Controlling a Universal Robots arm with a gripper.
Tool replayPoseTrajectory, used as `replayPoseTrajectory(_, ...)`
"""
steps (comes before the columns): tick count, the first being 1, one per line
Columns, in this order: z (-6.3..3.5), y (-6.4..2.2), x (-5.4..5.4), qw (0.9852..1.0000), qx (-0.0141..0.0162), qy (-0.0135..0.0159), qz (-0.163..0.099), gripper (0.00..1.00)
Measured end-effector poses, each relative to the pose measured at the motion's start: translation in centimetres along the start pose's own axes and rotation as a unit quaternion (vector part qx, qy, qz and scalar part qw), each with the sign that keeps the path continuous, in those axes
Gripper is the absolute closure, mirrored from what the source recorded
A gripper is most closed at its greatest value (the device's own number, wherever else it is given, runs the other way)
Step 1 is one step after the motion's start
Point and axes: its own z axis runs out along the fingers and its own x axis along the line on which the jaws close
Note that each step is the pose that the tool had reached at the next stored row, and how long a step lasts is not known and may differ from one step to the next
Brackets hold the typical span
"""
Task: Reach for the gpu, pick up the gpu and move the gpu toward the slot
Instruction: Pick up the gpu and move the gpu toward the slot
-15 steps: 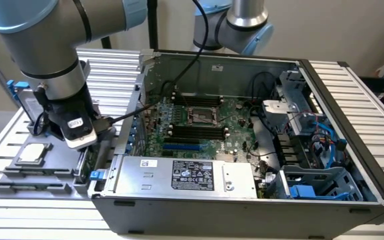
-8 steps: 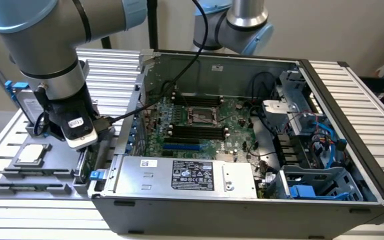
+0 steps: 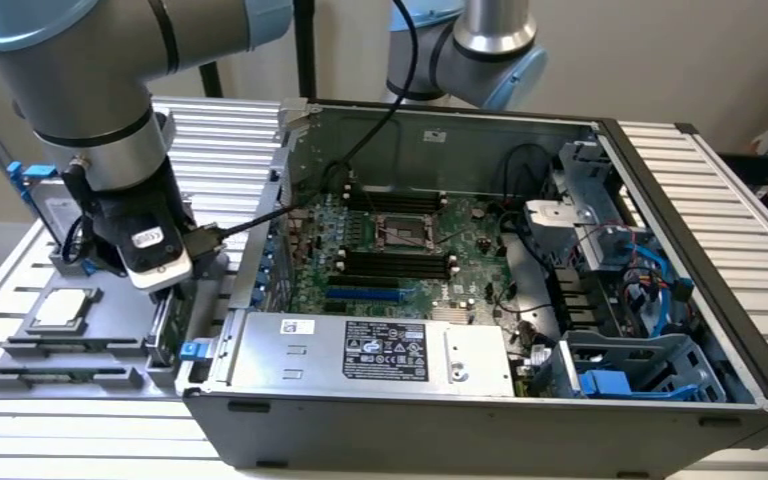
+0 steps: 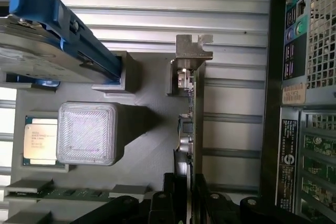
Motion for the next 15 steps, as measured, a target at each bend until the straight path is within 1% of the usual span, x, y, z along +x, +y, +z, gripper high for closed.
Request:
replayPoseTrajectory(8,-2.29,0.1,0.1,1.0,-0.0003,0.0,0.0,0.74)
replayPoseTrajectory(11,-3.34,0.15,0.2,1.0,-0.0004,0.0,0.0,0.74)
replayPoseTrajectory(15,-5.12,0.23,0.3,1.0,-0.0008,0.0,0.0,0.74)
